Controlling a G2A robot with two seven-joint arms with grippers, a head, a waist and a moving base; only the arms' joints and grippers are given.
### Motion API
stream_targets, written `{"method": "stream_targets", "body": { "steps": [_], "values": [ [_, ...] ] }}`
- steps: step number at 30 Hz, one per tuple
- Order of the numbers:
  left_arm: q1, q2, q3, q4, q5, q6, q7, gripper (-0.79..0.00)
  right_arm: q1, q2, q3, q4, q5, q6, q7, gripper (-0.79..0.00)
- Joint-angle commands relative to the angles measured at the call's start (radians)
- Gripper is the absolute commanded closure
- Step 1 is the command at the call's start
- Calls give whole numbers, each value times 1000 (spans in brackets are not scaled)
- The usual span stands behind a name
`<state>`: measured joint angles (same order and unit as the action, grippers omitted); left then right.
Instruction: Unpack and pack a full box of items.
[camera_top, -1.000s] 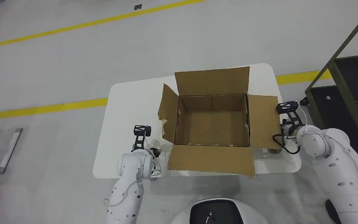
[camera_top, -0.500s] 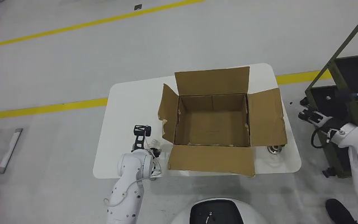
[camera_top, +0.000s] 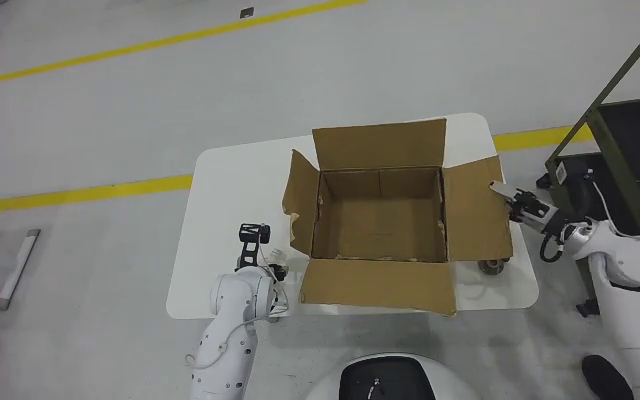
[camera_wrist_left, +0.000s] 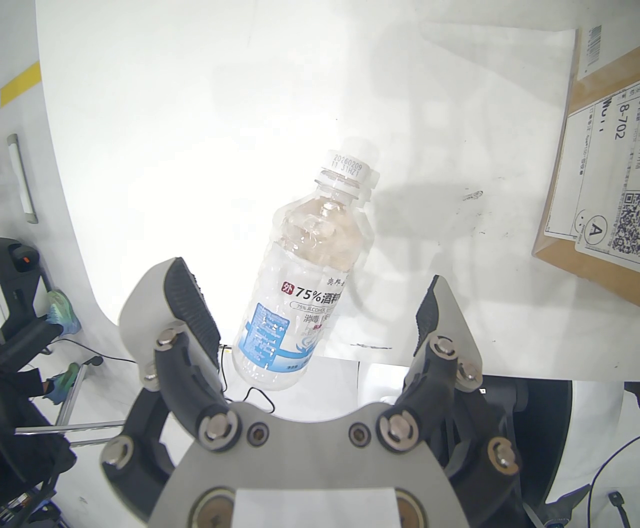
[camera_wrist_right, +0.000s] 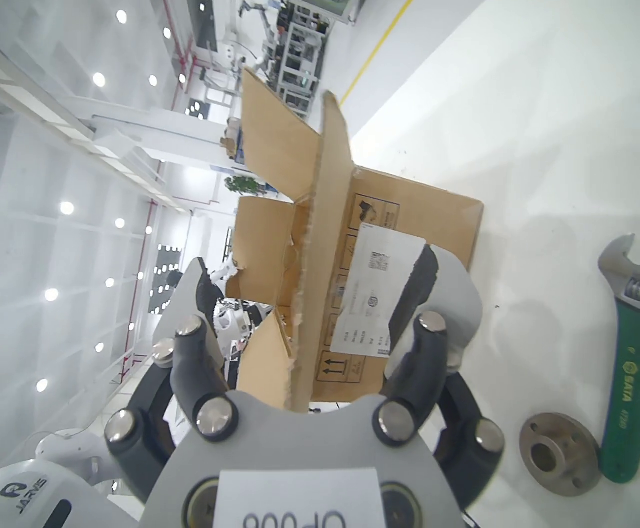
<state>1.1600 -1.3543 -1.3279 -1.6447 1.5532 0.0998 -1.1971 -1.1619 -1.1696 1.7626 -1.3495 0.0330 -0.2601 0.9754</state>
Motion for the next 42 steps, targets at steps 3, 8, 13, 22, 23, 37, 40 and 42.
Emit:
{"method": "stream_targets", "body": {
  "steps": [3,8,13,22,23,37,40,42],
  "values": [
    [0,0,0,0,0,0,0,-785,17,-1,-42,15,1,8,-22,0],
    [0,0,0,0,0,0,0,-785,52,3,-77,8,-20,29,-40,0],
    [0,0,0,0,0,0,0,-785,111,7,-112,33,-45,40,-46,0],
    [0,0,0,0,0,0,0,-785,244,10,-183,161,-60,24,-27,0],
    [0,0,0,0,0,0,0,-785,256,11,-187,177,-55,22,-27,0],
    [0,0,0,0,0,0,0,-785,332,20,-237,264,-56,-6,-28,-785],
    [0,0,0,0,0,0,0,-785,312,27,-222,209,-77,-23,-60,-785],
    [0,0,0,0,0,0,0,-785,285,33,-206,160,-78,-42,-79,-785]
  ]
}}
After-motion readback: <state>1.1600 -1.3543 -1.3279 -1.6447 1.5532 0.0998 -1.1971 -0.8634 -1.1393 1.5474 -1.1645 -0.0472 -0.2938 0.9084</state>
